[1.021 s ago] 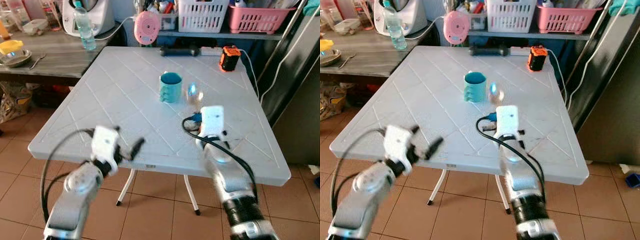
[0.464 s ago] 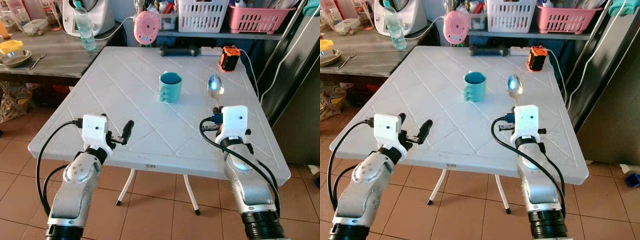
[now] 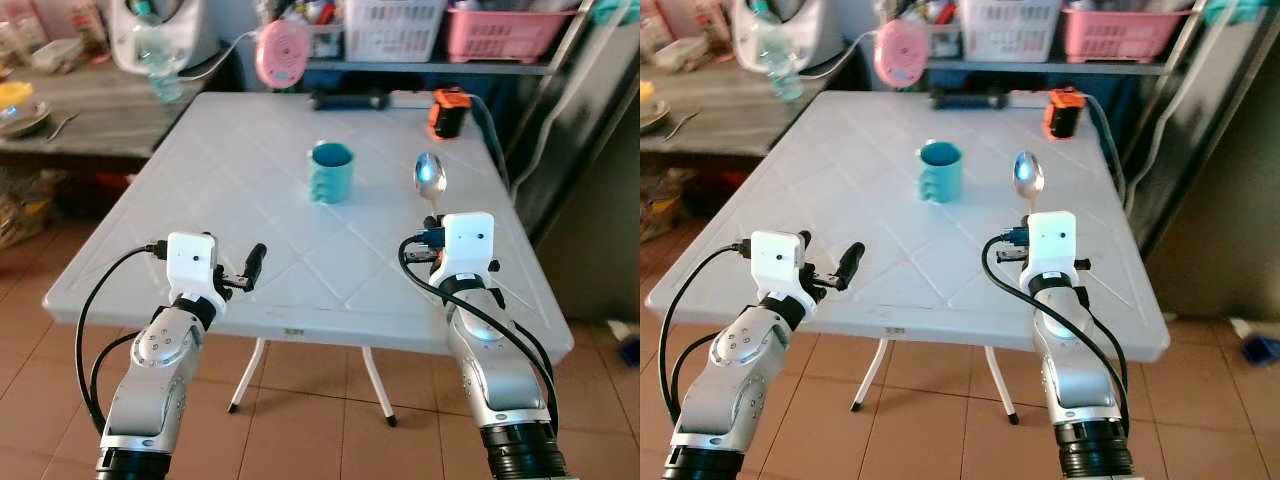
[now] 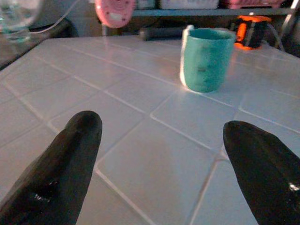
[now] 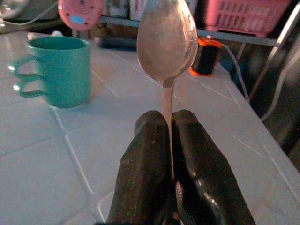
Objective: Setting the table
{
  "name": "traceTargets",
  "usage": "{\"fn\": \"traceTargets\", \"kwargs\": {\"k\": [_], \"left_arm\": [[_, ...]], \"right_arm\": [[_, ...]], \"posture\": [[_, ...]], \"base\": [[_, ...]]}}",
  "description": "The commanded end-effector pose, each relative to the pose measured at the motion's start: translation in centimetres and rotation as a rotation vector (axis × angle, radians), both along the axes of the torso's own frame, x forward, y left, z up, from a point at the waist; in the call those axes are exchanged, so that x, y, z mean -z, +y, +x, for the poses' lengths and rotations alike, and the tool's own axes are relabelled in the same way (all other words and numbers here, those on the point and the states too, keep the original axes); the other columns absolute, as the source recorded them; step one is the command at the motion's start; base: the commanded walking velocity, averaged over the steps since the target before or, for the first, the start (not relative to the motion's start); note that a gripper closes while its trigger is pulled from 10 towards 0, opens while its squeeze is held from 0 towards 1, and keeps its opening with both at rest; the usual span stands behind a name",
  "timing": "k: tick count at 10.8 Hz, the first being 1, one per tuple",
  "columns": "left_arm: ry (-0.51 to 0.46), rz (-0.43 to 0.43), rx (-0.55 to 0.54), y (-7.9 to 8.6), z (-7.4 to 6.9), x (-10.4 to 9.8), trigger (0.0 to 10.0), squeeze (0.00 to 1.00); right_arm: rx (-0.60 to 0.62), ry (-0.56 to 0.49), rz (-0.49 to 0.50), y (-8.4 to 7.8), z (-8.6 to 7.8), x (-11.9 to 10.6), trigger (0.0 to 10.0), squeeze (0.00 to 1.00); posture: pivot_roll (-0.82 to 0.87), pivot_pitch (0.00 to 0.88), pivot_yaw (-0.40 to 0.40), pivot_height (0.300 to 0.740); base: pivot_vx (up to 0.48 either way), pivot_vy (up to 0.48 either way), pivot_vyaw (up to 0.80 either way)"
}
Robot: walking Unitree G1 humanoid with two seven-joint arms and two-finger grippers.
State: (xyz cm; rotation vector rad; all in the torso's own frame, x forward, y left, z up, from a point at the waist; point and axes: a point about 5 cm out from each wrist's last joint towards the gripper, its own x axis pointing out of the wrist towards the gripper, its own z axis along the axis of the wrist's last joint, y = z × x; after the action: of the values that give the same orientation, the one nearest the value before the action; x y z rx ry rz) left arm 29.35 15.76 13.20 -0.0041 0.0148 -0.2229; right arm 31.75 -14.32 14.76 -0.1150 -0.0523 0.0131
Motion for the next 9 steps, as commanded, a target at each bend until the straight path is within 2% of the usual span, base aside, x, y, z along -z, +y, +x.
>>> {"fn": "traceTargets", "kwargs": {"k": [1, 4, 9], "left_arm": [[-0.005, 0.015, -0.016, 0.37, 0.14, -0.06, 10.0, 0.0], [0.004, 0.022, -0.011, 0.29, 0.04, 0.25, 10.0, 0.0], [0.001, 0.036, -0.014, 0.32, 0.02, 0.45, 10.0, 0.0]], "right_arm": [[-0.001, -0.019, 0.013, 0.01, -0.04, -0.56, 10.0, 0.0], [0.007, -0.012, 0.014, -0.07, -0.23, -0.36, 10.0, 0.0], [0.004, -0.012, 0.006, -0.07, -0.25, -0.33, 10.0, 0.0]], "posture": [[0.07, 0.014, 0.026, 0.74], [0.06, 0.021, 0.029, 0.74], [0.06, 0.025, 0.027, 0.74]], "base": [[0.0, 0.277, -0.76], [0.0, 0.329, -0.57], [0.0, 0.48, 0.0]]}}
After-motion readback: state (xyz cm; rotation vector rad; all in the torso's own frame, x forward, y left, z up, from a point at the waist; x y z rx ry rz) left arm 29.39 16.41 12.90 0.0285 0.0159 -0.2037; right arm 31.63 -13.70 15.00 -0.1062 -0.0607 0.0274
